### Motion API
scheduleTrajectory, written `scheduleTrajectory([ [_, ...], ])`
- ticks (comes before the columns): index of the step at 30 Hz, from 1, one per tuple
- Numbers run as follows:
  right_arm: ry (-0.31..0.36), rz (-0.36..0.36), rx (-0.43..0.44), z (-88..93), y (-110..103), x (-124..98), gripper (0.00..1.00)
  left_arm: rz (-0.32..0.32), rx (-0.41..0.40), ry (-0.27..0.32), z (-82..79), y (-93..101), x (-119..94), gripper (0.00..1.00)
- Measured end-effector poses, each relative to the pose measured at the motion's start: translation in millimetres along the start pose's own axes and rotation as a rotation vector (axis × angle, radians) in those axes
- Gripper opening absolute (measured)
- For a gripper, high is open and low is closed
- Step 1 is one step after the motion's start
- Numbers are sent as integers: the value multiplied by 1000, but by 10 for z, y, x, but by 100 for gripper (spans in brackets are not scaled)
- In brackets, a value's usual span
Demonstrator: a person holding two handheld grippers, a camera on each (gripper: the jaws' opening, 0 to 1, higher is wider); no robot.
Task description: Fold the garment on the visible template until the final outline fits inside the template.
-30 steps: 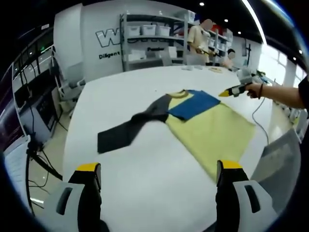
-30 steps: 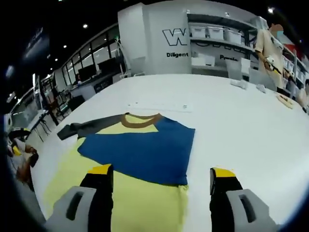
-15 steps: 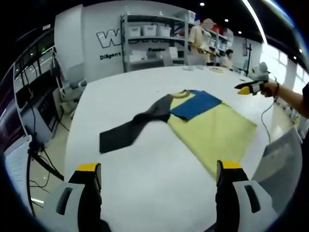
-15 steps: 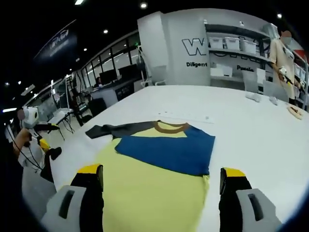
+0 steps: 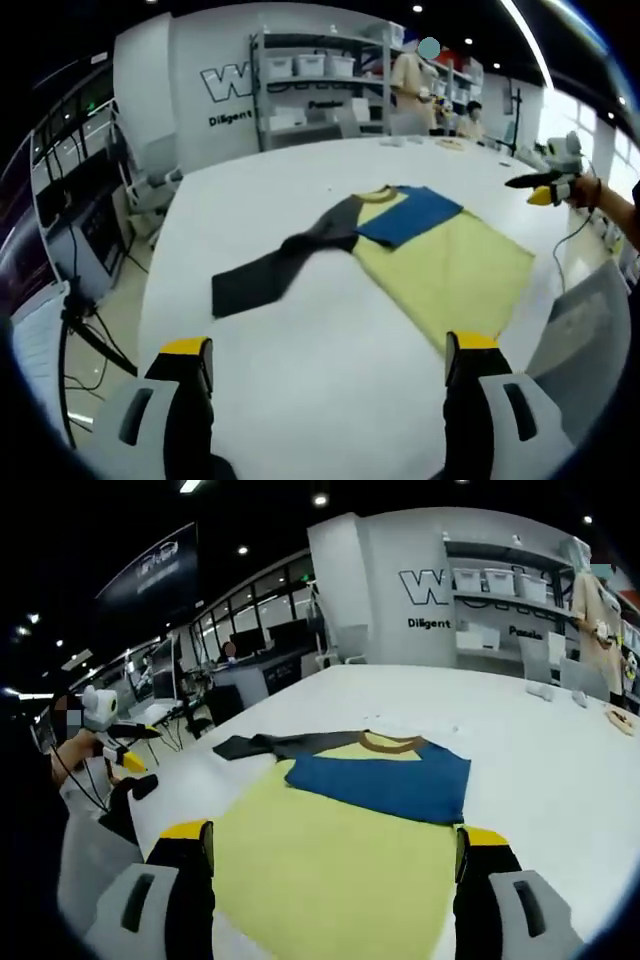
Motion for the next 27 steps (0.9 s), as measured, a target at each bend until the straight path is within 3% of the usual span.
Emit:
scheduleTrajectory([
  [10, -6, -5, -12, 217, -204, -152, 99, -61, 12, 17, -1, -310, 164, 87],
  [22, 3, -19, -10, 260, -323, -186, 99, -114, 64, 59, -94, -661, 539, 76],
  [27, 7, -27, -10, 265, -328, -169, 99, -148, 113, 22, -103, -772, 672, 74],
])
Point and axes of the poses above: the point that each gripper's makers call its tool centre point, and the gripper's own axes: x roughly forward along the fingers, y roughly to its right, z roughly out of its underside, the point moved 4 cm from there along -x, roughly backward along the fingers, and after that the axes turned 12 degrees about -y, right-handed, at the moved point
